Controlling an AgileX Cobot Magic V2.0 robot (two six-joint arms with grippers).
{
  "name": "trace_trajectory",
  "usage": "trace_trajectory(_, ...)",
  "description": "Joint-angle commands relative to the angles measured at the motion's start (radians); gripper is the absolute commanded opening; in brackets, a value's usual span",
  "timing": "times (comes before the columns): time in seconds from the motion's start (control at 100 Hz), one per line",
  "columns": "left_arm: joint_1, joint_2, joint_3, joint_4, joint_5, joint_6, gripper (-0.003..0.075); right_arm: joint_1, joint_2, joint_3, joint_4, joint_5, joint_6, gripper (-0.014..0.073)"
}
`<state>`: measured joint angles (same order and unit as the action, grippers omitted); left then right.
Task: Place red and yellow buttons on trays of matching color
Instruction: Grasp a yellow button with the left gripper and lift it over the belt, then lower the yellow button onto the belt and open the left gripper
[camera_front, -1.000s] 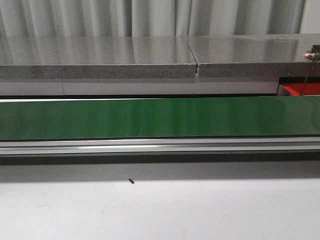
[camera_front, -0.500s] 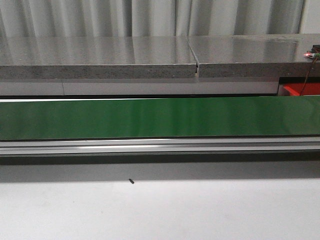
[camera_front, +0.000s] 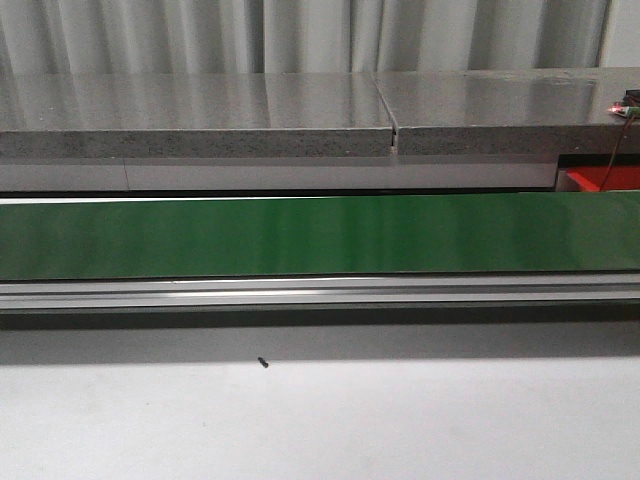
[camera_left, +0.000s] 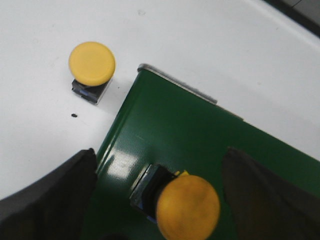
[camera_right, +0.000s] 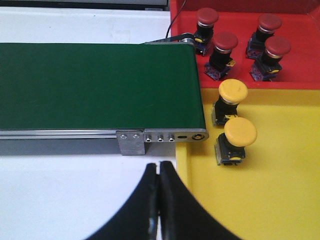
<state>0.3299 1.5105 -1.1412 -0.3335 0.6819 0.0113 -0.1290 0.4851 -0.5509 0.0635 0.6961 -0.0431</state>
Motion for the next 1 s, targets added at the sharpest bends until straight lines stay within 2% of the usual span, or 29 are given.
trace_trajectory(0.0, -0.006, -0.06, -0.039, -0.043, -0.049, 0.007, 0.052, 0.003, 0.002, -0.025, 0.005, -0.063, -0.008, -0.0067)
trace_trajectory(0.3, 0.073, -0.042, -0.049, -0.066, -0.075, 0.005, 0.052, 0.003, 0.002, -0.025, 0.005, -0.063, -0.008, -0.0067)
trace_trajectory(0.49, 0.108, 0.035, -0.065, -0.146, -0.101, -0.003, 0.0514, 0.003, 0.002, -0.025, 0.005, -0.063, -0.008, -0.0067)
trace_trajectory(0.76, 0.116, 0.205, -0.132, -0.157, -0.092, -0.209, 0.0514, 0.003, 0.002, -0.025, 0.005, -0.063, -0.008, -0.0067)
trace_trajectory(0.99, 0.116, 0.307, -0.197, -0.159, -0.101, -0.283, 0.0514, 0.003, 0.002, -0.025, 0.005, -0.063, -0.008, -0.0067)
